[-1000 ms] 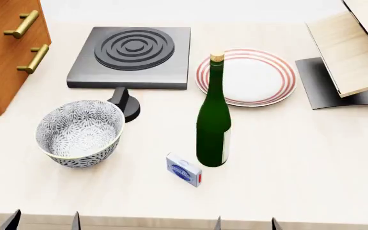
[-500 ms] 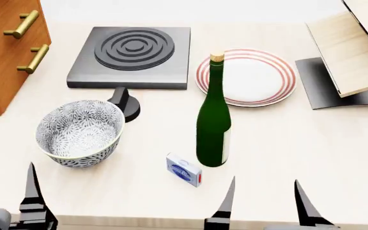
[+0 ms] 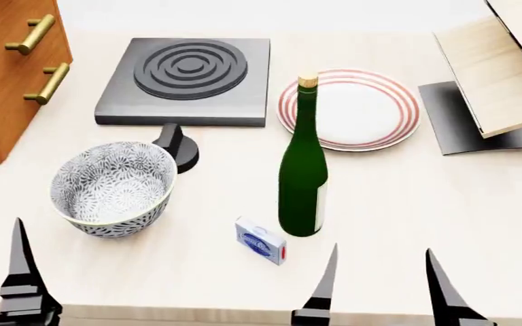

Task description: Pick up the akita bowl and put it on the plate.

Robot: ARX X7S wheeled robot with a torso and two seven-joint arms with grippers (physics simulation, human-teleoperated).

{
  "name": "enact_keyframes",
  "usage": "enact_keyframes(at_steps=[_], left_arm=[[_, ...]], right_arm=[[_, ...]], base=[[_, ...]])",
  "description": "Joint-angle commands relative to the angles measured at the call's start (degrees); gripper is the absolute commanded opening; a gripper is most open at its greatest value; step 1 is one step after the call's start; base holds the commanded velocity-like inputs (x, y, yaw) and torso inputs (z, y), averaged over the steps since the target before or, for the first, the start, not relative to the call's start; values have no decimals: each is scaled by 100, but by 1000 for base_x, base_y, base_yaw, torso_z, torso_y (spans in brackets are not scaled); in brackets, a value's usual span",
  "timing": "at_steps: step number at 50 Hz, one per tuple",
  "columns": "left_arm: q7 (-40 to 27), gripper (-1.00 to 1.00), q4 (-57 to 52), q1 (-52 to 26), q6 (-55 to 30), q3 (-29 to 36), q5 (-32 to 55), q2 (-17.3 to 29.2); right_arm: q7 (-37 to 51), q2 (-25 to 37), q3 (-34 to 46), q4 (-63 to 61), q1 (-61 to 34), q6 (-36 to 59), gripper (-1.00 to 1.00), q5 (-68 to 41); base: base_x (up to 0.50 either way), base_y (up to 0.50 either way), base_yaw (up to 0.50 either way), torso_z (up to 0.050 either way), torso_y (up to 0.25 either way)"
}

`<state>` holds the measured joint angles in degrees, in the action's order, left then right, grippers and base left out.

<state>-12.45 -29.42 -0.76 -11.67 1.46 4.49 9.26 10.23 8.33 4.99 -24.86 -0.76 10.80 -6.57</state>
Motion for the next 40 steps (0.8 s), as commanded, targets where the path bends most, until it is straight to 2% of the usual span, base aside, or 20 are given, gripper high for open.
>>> enact_keyframes(at_steps=[1,40], left_arm=[[-61,100,72,-14,57,28,27,43],[-334,100,303,-39,195,-184,225,190]], right_arm=[[31,48,109,37,-16,21,100,-37],[243,214,-21,185,-141,37,100,-286]], base=[[0,-98,0,0,0],[0,-101,0,0,0]])
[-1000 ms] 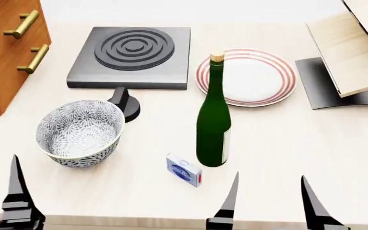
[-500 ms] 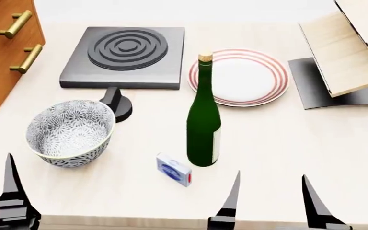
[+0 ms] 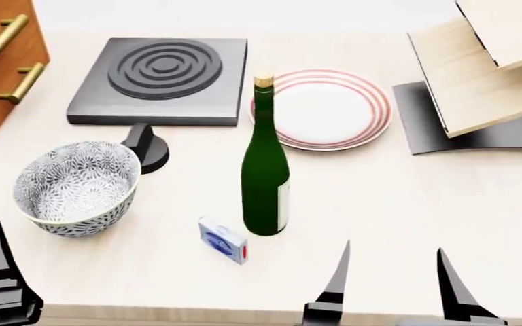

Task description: Pick up the akita bowl and put it on the plate.

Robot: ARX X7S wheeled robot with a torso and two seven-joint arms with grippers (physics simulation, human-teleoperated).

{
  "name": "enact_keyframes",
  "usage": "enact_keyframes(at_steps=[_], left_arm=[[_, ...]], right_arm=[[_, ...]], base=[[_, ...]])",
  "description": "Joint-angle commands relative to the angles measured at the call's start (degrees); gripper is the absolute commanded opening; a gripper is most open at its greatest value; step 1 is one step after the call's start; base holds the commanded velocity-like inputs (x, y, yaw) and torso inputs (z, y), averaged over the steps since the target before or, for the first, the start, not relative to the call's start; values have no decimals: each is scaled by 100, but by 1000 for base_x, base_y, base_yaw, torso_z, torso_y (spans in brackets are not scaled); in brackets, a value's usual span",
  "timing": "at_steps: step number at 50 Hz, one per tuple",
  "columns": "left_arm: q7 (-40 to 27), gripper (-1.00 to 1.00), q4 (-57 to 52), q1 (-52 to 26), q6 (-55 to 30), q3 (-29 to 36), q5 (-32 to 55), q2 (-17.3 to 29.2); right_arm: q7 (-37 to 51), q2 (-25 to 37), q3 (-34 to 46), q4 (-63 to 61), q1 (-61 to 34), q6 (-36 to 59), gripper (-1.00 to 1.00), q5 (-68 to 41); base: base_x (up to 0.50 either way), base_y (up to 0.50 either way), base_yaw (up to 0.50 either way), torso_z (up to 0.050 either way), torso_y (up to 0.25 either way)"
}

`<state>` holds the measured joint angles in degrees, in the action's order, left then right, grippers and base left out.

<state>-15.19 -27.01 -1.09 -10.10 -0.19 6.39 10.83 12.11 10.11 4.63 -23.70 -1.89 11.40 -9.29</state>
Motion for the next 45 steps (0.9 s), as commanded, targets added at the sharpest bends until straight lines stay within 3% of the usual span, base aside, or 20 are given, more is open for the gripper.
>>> enact_keyframes(at_steps=[1,45], left_arm=[[-66,100,70,-9,41,-27,43,36],[-232,100,158,61,173,-137,296,156]], right_arm=[[44,42,-1,71,-38,-13,100,-57],[226,169,81,168,-53,-66,100,-129]], base=[[0,-102,0,0,0],[0,-82,0,0,0]])
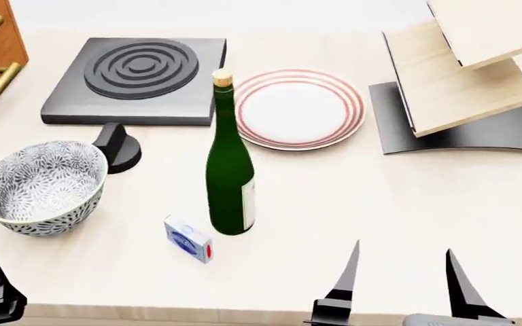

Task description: Pick up the akita bowl and put it on the plate.

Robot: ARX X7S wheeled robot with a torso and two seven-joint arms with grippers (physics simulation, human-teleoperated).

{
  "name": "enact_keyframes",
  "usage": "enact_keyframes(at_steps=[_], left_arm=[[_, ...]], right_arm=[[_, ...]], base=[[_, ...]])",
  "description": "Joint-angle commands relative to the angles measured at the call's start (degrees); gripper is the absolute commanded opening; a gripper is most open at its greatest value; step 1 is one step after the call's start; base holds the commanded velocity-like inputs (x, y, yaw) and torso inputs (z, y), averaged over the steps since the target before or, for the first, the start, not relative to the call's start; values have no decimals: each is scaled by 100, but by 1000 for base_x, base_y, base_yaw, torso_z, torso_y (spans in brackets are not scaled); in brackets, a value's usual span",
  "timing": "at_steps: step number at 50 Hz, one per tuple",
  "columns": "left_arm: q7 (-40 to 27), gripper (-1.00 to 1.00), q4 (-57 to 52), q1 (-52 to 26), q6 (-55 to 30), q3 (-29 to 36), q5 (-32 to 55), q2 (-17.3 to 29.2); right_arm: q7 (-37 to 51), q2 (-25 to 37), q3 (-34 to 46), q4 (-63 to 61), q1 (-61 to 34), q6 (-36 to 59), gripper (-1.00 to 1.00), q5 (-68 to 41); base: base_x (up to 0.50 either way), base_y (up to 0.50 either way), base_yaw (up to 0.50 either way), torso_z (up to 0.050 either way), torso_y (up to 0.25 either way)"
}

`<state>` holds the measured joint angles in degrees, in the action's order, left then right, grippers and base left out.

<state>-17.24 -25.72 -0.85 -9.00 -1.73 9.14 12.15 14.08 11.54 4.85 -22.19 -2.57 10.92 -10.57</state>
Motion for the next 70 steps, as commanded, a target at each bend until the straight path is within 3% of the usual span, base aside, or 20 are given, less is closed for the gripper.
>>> enact_keyframes(at_steps=[1,37,70], left_arm=[[-35,100,46,27,47,9,39,21],[-120,100,109,32,112,99,112,108],[-190,100,231,11,192,225,132,160]], right_arm=[[32,26,63,35,9,-27,100,2],[257,166,317,3,115,-391,100,194],[301,263,487,113,49,-324,100,153]], base=[[0,-59,0,0,0],[2,-47,0,0,0],[218,0,0,0,0]])
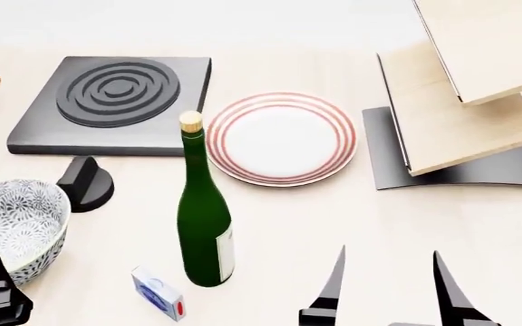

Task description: Pick up the akita bowl and put it on the plate.

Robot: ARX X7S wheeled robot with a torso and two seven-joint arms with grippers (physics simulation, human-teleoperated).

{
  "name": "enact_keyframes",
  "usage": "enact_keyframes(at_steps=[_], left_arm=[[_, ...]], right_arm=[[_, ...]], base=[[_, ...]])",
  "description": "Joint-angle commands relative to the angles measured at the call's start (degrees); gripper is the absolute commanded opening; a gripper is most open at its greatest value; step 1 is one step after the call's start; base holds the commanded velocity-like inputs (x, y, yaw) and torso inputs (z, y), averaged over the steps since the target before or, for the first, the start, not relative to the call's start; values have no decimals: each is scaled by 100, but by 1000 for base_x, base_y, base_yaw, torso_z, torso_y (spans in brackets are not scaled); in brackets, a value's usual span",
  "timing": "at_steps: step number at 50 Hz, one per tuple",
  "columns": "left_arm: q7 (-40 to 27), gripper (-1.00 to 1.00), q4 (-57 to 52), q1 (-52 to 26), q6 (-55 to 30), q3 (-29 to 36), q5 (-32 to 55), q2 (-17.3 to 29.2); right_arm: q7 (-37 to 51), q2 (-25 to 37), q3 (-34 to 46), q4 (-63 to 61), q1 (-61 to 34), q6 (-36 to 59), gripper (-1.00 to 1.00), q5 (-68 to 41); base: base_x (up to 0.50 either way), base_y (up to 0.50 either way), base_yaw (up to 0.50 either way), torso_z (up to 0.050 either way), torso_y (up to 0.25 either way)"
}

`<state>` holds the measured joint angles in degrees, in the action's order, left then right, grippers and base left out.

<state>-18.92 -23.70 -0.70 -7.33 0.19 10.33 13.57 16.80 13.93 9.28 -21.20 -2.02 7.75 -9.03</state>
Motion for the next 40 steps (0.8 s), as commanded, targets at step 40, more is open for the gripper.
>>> enact_keyframes(at_steps=[40], left_arm=[[-122,100,-21,-12,13,129,62,114]], right_arm=[[137,112,104,26,-42,-9,100,-93]], base=[[223,0,0,0,0]])
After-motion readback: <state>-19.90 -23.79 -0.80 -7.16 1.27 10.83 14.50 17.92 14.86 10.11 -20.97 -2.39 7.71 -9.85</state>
